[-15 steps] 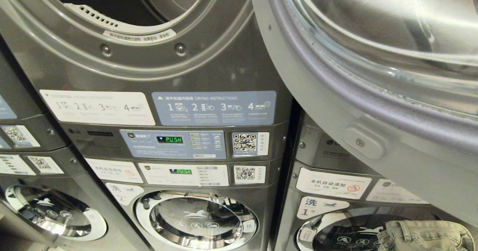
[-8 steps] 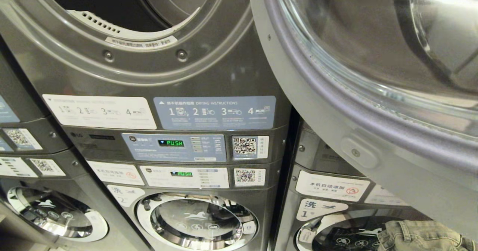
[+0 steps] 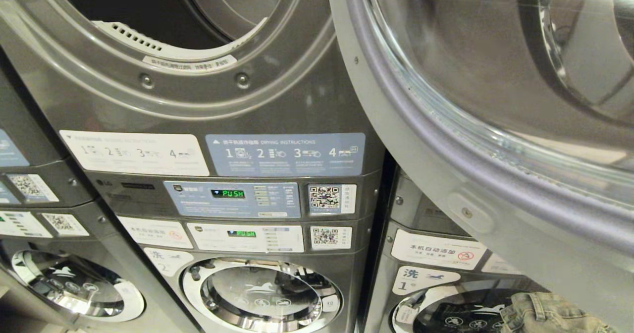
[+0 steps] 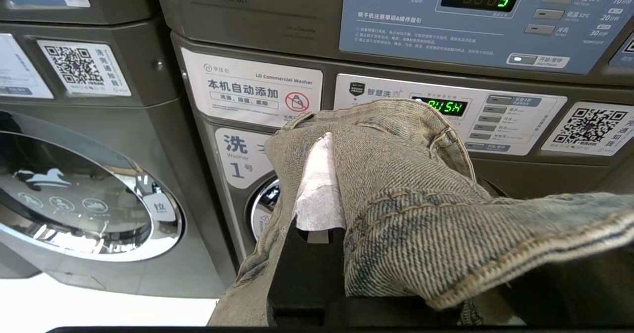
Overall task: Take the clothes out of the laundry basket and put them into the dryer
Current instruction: Put the clothes in the dryer
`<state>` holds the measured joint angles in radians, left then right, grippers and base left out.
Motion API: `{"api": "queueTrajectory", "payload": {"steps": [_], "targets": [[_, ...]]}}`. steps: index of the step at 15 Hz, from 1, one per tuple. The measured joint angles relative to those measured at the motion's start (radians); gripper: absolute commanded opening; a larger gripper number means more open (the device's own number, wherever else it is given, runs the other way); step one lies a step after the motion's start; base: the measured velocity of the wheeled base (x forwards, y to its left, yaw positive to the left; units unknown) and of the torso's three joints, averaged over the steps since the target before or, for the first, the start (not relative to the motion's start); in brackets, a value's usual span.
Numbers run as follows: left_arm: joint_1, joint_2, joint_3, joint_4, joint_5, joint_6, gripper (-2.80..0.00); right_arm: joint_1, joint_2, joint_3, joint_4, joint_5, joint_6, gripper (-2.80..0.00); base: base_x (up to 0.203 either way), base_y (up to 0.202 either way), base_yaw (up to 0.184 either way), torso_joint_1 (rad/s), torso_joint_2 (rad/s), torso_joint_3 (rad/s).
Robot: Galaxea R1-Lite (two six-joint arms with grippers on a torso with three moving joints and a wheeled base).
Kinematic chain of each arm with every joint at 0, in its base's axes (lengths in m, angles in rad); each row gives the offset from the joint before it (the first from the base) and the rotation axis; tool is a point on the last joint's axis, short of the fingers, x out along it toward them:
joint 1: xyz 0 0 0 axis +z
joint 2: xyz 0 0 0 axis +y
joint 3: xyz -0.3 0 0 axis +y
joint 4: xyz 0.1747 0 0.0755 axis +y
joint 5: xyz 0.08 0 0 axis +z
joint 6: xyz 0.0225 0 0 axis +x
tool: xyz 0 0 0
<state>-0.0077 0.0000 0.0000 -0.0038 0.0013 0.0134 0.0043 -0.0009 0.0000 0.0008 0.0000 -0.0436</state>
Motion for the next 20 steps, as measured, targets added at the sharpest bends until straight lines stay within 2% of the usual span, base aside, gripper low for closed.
{"api": "queueTrajectory", "payload": {"steps": [20], "targets": [[0.000, 0.000, 0.000, 0.000, 0.000, -0.006, -2.80, 0.000, 0.000, 0.000, -0.001, 0.000, 0.001, -2.80, 0.000, 0.000, 0.000, 0.062, -0.13, -0.064]]}}
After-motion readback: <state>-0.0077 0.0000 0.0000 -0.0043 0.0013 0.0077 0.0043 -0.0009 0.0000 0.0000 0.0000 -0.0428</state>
